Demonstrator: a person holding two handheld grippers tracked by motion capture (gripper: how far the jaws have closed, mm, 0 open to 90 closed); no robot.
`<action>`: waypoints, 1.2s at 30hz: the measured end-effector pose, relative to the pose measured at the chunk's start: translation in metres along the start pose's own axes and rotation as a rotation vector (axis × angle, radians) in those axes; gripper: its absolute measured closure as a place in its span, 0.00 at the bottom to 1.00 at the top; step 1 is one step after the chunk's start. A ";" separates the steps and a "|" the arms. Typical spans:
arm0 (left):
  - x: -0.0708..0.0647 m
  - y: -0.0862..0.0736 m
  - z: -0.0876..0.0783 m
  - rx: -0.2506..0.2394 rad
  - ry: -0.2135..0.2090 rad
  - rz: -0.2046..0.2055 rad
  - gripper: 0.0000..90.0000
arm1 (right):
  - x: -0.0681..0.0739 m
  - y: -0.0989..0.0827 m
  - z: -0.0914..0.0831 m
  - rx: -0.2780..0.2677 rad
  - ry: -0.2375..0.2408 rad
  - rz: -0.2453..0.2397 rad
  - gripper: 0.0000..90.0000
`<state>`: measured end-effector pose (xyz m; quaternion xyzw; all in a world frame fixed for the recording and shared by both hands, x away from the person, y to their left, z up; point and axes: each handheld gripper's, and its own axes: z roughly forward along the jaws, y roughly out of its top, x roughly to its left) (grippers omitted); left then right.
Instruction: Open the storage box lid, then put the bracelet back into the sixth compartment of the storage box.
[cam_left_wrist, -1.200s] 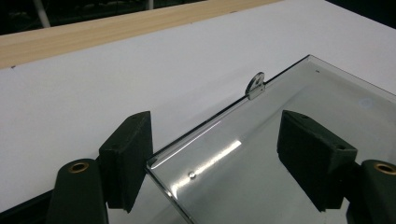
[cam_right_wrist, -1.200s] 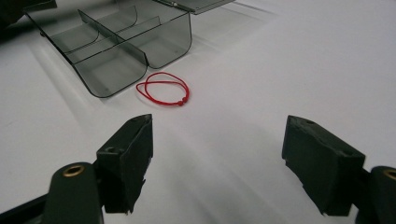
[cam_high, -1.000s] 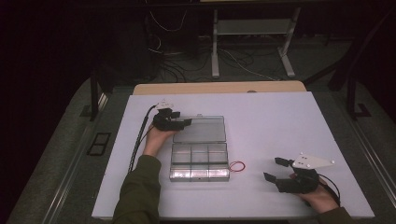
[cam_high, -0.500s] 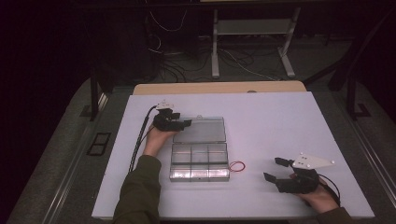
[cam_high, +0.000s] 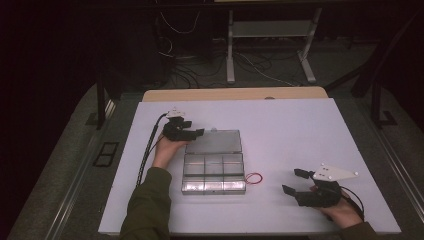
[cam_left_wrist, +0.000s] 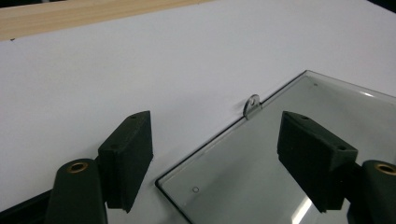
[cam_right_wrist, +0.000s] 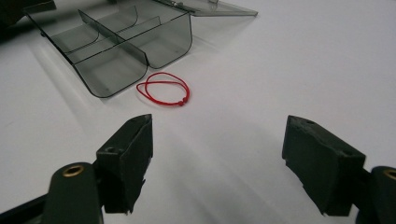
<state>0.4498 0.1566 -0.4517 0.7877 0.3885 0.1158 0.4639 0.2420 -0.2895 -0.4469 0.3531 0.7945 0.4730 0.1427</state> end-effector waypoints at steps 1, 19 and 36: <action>-0.001 0.000 -0.002 -0.008 0.000 0.012 0.28 | 0.000 0.000 0.000 0.001 0.000 -0.001 0.27; -0.023 0.002 -0.050 -0.062 0.015 0.055 0.23 | 0.001 0.001 -0.002 -0.002 -0.003 -0.010 0.27; -0.053 -0.011 -0.090 -0.104 -0.032 0.077 0.18 | -0.001 0.002 -0.003 -0.012 -0.005 -0.004 0.26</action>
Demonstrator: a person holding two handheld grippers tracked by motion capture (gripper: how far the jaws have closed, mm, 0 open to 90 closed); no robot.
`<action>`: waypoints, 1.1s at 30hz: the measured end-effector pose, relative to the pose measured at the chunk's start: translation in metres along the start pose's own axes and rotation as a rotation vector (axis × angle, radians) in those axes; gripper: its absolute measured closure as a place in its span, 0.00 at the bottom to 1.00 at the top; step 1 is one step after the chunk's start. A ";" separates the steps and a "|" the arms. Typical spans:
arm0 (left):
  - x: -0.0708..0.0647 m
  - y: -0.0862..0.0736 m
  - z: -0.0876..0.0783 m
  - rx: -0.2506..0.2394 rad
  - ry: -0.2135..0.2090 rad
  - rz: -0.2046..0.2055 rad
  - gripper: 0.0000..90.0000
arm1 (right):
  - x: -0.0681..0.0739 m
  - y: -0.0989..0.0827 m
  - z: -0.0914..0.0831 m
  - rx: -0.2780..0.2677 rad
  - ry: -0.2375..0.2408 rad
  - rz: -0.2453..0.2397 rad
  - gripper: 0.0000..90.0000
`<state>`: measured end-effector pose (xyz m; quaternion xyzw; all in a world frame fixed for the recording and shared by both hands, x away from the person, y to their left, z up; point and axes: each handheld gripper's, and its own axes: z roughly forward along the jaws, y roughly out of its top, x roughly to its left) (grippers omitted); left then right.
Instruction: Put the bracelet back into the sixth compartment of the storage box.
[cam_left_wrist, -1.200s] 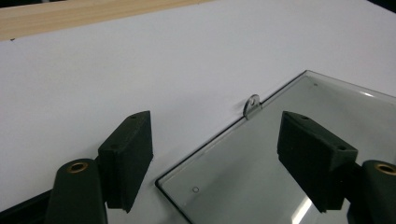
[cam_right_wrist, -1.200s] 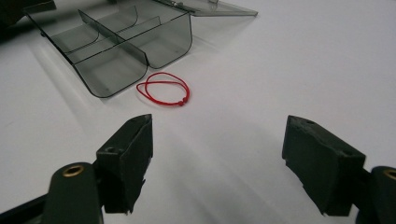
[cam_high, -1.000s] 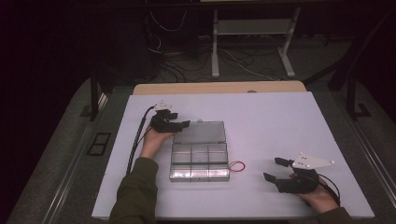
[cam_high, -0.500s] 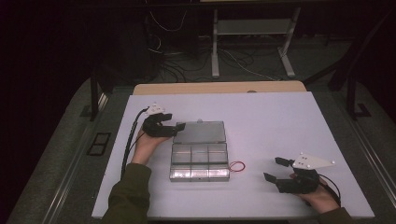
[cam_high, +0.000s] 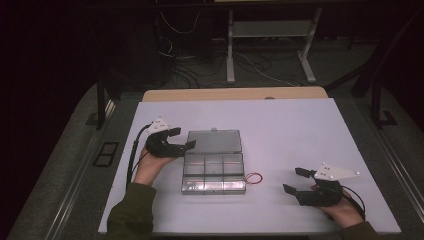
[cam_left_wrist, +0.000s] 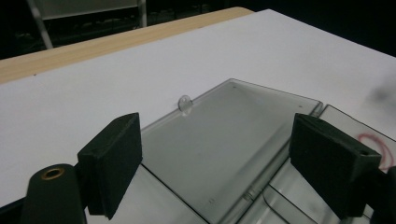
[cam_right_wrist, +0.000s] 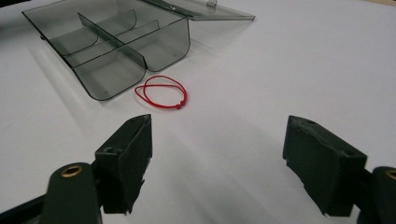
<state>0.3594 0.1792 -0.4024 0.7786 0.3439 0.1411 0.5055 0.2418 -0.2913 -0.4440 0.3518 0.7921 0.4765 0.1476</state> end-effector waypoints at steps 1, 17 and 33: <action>-0.002 -0.001 -0.001 0.008 0.001 0.005 0.17 | 0.000 0.000 0.000 0.002 0.003 -0.002 0.26; -0.033 -0.025 -0.027 -0.033 -0.031 -0.006 0.01 | 0.001 0.000 -0.002 0.004 -0.010 -0.012 0.26; -0.075 -0.050 -0.033 -0.004 -0.095 0.058 0.00 | -0.001 -0.001 -0.004 0.011 -0.017 -0.009 0.26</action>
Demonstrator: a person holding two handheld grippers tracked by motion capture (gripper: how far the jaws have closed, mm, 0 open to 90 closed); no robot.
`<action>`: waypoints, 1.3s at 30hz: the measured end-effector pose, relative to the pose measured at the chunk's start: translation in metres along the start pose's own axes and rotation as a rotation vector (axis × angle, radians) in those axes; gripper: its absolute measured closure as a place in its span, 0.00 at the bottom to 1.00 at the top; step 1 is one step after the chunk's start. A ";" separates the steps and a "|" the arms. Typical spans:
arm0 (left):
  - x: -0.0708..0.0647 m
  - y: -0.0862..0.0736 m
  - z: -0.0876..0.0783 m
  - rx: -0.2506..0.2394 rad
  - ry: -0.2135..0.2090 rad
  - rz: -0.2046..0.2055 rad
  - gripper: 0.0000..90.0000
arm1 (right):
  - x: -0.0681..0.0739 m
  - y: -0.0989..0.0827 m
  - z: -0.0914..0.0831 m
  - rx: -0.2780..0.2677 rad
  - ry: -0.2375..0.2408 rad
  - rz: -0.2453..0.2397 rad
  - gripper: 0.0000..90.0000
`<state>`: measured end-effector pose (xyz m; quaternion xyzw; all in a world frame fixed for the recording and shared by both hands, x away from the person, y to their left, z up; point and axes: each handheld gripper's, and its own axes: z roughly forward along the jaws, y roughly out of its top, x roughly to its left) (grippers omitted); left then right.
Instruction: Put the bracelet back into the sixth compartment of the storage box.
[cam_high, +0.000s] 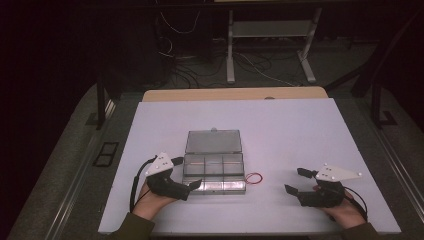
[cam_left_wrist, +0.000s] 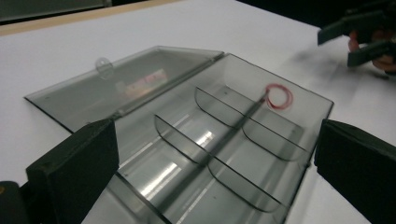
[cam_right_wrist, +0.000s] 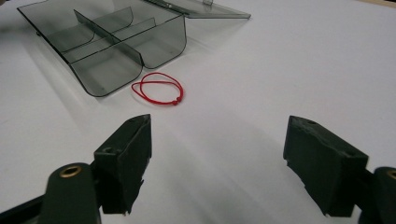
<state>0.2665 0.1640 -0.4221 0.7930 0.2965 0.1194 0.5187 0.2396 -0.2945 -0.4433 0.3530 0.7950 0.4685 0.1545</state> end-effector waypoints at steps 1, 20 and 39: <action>-0.002 -0.001 0.000 0.000 0.001 0.006 0.00 | 0.000 0.000 0.000 0.002 -0.001 0.001 0.24; -0.009 -0.016 -0.007 -0.009 0.005 0.015 0.00 | -0.011 0.027 0.011 0.062 0.055 0.089 0.19; -0.007 -0.016 -0.008 -0.006 0.008 0.019 0.00 | -0.010 0.049 0.034 0.092 0.106 0.074 0.29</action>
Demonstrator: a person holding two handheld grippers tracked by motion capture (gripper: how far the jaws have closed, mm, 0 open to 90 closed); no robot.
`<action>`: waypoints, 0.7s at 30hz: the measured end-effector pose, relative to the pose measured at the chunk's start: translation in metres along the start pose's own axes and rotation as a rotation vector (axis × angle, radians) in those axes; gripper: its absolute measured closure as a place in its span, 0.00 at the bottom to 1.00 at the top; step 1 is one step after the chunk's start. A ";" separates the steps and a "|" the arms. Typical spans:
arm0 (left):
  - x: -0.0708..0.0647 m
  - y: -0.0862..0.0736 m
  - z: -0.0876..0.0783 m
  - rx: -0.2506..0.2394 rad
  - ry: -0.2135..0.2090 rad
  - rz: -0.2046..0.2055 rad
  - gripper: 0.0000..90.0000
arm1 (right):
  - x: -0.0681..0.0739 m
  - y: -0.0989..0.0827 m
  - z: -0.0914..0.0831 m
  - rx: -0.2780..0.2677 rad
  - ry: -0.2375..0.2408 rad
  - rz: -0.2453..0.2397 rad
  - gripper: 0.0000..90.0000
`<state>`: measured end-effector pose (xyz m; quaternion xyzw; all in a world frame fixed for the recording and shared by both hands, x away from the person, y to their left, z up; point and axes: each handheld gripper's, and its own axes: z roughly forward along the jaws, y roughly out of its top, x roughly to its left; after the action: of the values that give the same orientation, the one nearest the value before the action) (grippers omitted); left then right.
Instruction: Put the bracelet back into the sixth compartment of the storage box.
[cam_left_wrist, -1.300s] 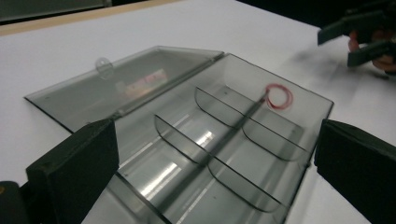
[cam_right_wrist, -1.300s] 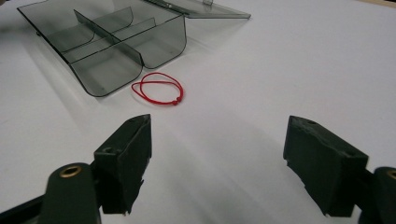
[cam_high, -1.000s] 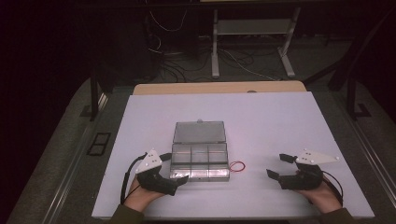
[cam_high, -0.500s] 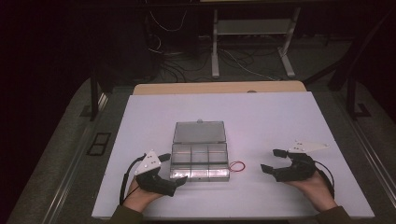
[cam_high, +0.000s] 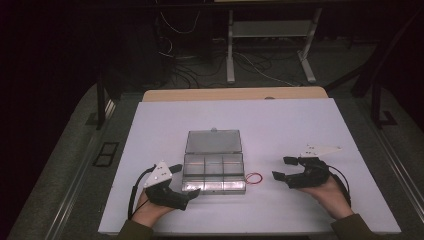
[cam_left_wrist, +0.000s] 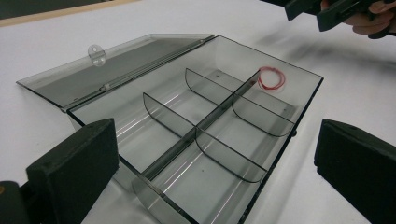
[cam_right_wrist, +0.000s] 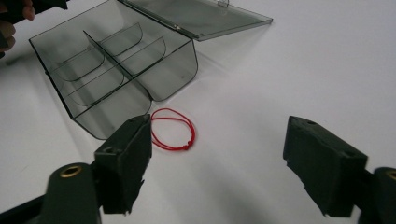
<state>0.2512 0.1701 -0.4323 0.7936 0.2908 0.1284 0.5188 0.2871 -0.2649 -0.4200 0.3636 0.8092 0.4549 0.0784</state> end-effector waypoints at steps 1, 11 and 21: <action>0.000 0.000 0.000 0.000 0.000 0.000 0.00 | 0.000 0.002 0.001 0.004 0.002 -0.004 0.30; -0.001 0.001 0.000 -0.002 -0.002 -0.001 0.00 | 0.001 0.017 0.019 0.009 0.031 -0.018 0.46; 0.000 0.001 0.000 -0.003 -0.004 -0.005 0.00 | 0.002 0.024 0.039 0.059 0.041 -0.041 0.65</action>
<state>0.2512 0.1695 -0.4314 0.7923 0.2912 0.1260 0.5211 0.3156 -0.2296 -0.4227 0.3398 0.8309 0.4366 0.0602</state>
